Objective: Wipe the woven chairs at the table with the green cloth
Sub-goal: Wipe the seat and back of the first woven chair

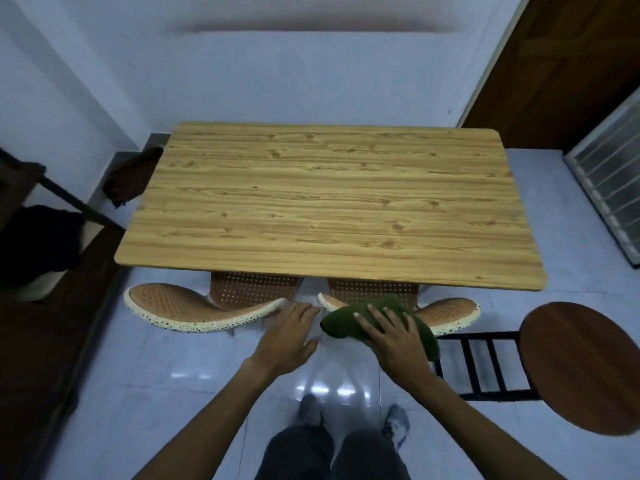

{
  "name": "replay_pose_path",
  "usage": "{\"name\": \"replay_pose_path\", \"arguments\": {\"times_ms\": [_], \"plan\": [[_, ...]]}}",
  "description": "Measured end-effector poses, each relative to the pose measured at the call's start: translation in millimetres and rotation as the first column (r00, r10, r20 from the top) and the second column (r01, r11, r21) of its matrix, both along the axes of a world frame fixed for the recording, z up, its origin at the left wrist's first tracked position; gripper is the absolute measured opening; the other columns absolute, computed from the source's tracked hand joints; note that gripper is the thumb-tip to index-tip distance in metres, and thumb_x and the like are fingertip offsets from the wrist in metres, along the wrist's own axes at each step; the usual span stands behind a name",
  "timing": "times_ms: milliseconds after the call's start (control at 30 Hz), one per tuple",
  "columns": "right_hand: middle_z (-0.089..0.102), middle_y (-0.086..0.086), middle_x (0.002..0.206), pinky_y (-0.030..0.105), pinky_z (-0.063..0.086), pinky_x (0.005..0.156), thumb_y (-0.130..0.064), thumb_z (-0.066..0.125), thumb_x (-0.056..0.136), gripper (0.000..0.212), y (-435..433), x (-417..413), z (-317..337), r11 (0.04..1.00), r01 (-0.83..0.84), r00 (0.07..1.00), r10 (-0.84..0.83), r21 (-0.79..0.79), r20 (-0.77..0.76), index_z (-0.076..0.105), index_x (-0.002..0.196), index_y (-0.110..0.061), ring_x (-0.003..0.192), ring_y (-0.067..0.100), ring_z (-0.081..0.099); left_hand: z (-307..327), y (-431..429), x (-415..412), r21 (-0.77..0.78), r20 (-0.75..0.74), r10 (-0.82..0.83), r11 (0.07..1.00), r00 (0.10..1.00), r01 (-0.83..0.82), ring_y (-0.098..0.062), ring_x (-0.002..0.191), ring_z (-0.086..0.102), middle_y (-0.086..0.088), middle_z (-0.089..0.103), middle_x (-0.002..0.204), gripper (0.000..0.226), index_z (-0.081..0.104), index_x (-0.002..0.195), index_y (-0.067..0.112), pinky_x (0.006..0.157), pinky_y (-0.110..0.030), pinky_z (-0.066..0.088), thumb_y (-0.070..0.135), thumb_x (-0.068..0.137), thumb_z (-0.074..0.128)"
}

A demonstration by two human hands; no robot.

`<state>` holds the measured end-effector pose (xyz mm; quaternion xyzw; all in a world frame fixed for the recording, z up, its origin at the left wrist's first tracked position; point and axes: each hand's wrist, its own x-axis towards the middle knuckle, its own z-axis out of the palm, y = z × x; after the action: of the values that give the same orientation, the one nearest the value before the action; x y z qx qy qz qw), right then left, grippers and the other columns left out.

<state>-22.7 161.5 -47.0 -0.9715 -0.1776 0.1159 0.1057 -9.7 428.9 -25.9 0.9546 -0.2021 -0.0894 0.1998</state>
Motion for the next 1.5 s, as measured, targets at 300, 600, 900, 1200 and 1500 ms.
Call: {"name": "replay_pose_path", "arguments": {"times_ms": [300, 600, 900, 1200, 1500], "plan": [[0.027, 0.005, 0.162, 0.058, 0.042, 0.104, -0.048, 0.026, 0.101, 0.057, 65.3, 54.5, -6.8, 0.983, -0.175, 0.972, 0.164, -0.049, -0.169, 0.014, 0.156, -0.035, 0.135, 0.037, 0.045, -22.6, 9.5, 16.7, -0.133, -0.074, 0.115, 0.983, 0.991, -0.124, -0.020, 0.129, 0.047, -0.006, 0.052, 0.139, 0.059, 0.042, 0.143, 0.013, 0.109, -0.033, 0.037, 0.034, 0.091, 0.062], [0.063, 0.016, 0.123, 0.036, 0.049, 0.080, -0.018, 0.051, 0.095, 0.027, 150.7, 133.8, -27.6, 0.984, -0.087, 0.857, -0.004, -0.154, -0.516, 0.063, 0.117, -0.005, 0.106, 0.031, 0.063, -62.4, 42.6, 20.3, -0.031, -0.027, 0.085, 0.996, 0.996, -0.086, -0.030, 0.138, 0.042, -0.015, 0.050, 0.146, 0.065, 0.043, 0.144, 0.004, 0.117, -0.042, 0.030, 0.045, 0.094, 0.048], [0.054, 0.016, 0.137, 0.047, 0.050, 0.092, -0.031, 0.046, 0.099, 0.041, 144.8, 132.0, -22.5, 0.986, 0.033, 0.849, -0.114, -0.163, -0.515, 0.051, 0.134, -0.010, 0.115, 0.036, 0.059, -63.3, 50.9, 13.5, 0.001, -0.034, 0.040, 0.999, 0.999, -0.040, -0.030, 0.142, 0.037, -0.014, 0.046, 0.149, 0.066, 0.040, 0.146, 0.006, 0.118, -0.040, 0.025, 0.047, 0.094, 0.049], [0.042, 0.005, 0.155, 0.056, 0.036, 0.109, -0.010, 0.073, 0.078, 0.098, 8.5, 3.1, -8.4, 0.997, -0.001, 1.000, 0.001, -0.078, 0.003, 0.020, 0.158, -0.029, 0.135, 0.034, 0.047, -39.9, -8.3, 10.7, -0.133, -0.026, -0.128, 0.983, 0.991, 0.124, -0.025, 0.152, 0.010, -0.009, 0.020, 0.164, 0.079, 0.028, 0.153, 0.014, 0.121, -0.043, 0.020, 0.054, 0.091, 0.055], [0.031, 0.002, 0.161, 0.061, 0.025, 0.116, -0.020, 0.064, 0.090, 0.074, -72.5, -13.7, 1.2, 0.997, 0.020, 1.000, -0.022, -0.070, -0.022, 0.030, 0.156, -0.025, 0.149, 0.030, 0.026, -33.0, -112.6, 0.5, 0.035, 0.020, -0.385, 0.922, 0.923, 0.385, -0.030, 0.152, 0.007, -0.012, 0.027, 0.160, 0.086, 0.026, 0.153, 0.007, 0.122, -0.050, 0.010, 0.061, 0.089, 0.049]]}}
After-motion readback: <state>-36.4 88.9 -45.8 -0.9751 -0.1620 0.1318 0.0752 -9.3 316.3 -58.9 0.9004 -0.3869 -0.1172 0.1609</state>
